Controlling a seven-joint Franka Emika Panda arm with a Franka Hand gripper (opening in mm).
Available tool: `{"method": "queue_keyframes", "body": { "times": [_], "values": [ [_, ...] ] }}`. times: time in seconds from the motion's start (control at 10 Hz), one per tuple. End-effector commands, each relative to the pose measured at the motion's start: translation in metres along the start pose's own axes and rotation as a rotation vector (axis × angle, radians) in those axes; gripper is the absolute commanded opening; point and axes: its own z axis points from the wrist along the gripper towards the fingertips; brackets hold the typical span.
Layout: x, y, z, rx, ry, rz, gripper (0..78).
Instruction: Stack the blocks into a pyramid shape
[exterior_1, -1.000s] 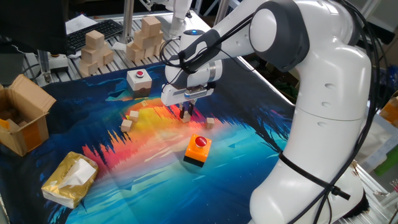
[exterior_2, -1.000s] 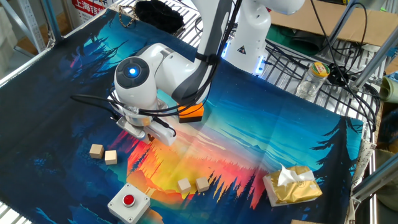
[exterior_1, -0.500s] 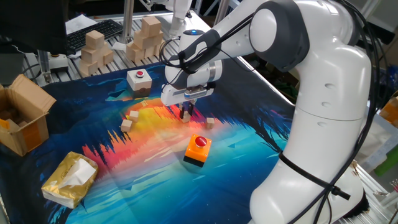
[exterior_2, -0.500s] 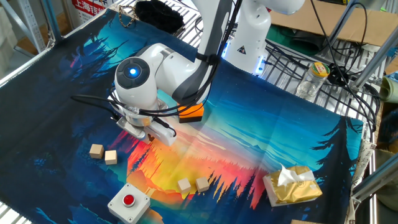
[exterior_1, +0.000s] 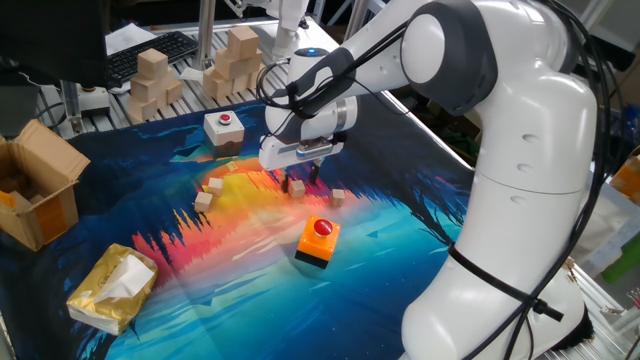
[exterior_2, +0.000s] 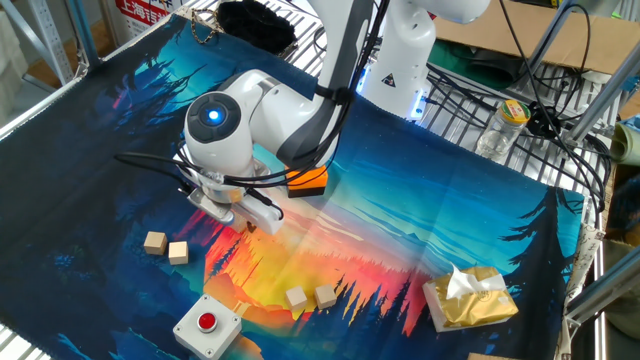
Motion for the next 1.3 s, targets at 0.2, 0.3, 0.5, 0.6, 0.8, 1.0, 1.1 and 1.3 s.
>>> {"method": "queue_keyframes", "body": {
  "times": [0.2, 0.3, 0.5, 0.6, 0.8, 1.0, 1.1, 1.3],
  "values": [
    [0.000, 0.000, -0.001, 0.001, -0.001, 0.000, 77.5],
    [0.000, 0.000, -0.001, 0.001, -0.001, 0.000, 77.5],
    [0.014, -0.006, -0.021, 0.016, 0.019, 0.047, 77.5],
    [0.014, -0.006, -0.021, 0.016, 0.019, 0.048, 77.5],
    [0.015, -0.006, -0.021, 0.016, 0.019, 0.046, 77.5],
    [0.022, -0.008, -0.020, 0.017, 0.017, 0.050, 77.5],
    [0.032, -0.011, -0.020, 0.027, 0.011, 0.053, 77.5],
    [0.043, -0.017, -0.023, 0.043, 0.011, 0.054, 77.5]
  ]
}}
